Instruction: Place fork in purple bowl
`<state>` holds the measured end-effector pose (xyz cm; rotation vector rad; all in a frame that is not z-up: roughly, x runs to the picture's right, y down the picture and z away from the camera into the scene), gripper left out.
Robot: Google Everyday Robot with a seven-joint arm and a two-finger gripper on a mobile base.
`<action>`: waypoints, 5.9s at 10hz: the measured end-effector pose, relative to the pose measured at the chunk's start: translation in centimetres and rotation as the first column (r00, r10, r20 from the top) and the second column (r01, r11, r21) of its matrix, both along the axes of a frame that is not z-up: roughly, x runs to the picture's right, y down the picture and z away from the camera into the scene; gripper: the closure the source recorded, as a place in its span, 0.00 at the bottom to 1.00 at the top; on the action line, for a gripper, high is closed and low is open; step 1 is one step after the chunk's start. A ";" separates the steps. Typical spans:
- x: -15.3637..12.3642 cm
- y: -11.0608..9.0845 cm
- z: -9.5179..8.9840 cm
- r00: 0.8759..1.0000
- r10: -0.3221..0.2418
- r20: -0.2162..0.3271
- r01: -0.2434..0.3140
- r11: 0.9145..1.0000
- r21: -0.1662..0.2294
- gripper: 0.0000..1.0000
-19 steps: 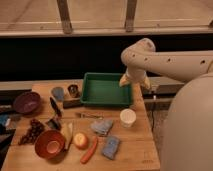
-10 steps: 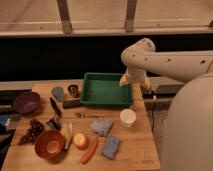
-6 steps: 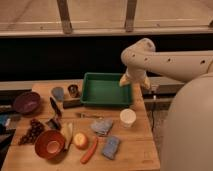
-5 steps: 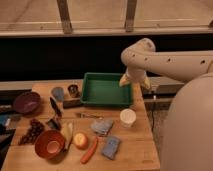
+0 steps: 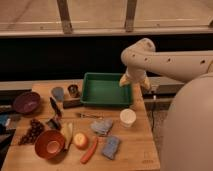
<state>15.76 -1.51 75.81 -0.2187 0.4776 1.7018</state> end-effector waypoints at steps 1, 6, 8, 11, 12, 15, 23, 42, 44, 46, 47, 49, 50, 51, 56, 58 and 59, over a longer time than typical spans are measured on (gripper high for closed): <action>0.0 0.0 0.0 1.000 0.000 0.000 0.000 1.000 0.000 0.20; -5.9 2.0 0.5 0.974 -0.203 0.105 0.205 0.979 -0.010 0.20; -10.8 3.8 0.7 0.926 -0.321 0.199 0.329 0.944 -0.008 0.20; -16.3 6.6 0.2 0.836 -0.436 0.332 0.458 0.889 0.013 0.20; -16.5 6.8 0.1 0.831 -0.441 0.339 0.464 0.886 0.015 0.20; -16.4 6.8 0.2 0.833 -0.435 0.342 0.459 0.888 0.012 0.20; -27.3 10.2 5.1 0.645 -0.503 0.576 0.603 0.797 0.021 0.20; -28.4 17.4 10.6 0.589 -0.475 0.654 0.660 0.750 -0.050 0.20; -28.2 18.0 11.9 0.577 -0.490 0.653 0.683 0.728 -0.056 0.20; -27.3 18.1 12.6 0.579 -0.497 0.647 0.692 0.718 -0.068 0.20; -27.0 18.2 12.8 0.581 -0.496 0.645 0.693 0.717 -0.073 0.20; -26.2 18.8 13.2 0.590 -0.484 0.646 0.691 0.716 -0.094 0.30; -26.0 19.0 13.3 0.592 -0.480 0.648 0.689 0.718 -0.098 0.38; -25.9 19.1 13.3 0.594 -0.475 0.649 0.687 0.720 -0.102 0.48; -25.0 18.4 12.6 0.602 -0.473 0.644 0.686 0.718 -0.113 0.86; -25.4 18.5 12.4 0.597 -0.472 0.648 0.688 0.718 -0.111 0.86; -25.5 18.8 12.4 0.591 -0.476 0.651 0.690 0.717 -0.102 0.86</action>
